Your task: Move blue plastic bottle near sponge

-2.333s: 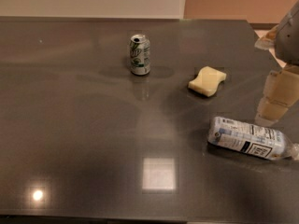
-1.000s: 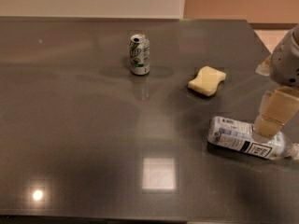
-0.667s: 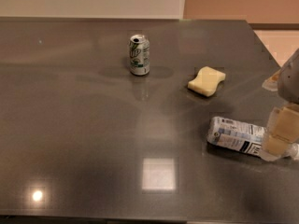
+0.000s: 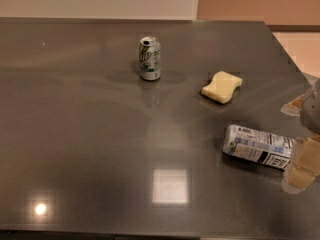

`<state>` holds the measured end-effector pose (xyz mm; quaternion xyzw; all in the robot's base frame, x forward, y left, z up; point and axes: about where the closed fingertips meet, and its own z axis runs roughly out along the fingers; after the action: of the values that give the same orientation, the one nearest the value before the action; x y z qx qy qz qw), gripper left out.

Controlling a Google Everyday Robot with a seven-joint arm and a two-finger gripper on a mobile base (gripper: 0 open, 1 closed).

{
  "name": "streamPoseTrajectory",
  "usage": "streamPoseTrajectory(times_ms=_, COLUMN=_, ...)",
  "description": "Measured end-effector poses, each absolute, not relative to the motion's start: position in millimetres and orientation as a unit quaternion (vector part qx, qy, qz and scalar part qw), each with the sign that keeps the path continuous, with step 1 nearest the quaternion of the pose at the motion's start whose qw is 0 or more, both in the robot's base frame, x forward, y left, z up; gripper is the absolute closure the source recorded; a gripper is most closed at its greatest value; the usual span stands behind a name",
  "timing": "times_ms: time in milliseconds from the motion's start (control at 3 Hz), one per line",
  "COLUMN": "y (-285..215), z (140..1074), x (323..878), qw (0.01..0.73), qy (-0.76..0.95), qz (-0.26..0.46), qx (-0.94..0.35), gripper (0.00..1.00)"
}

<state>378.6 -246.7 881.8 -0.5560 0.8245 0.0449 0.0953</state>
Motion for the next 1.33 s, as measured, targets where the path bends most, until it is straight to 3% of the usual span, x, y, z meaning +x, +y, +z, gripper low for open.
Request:
streamPoseTrajectory(times_ms=667, y=-243.4, z=855.2, x=392.1, qw=0.096, qy=0.821, qz=0.070, qx=-0.558, gripper=0.00)
streamPoseTrajectory(times_ms=1333, y=-244.4, z=846.2, x=398.2, qw=0.091, qy=0.810, qz=0.074, qx=-0.574, gripper=0.41)
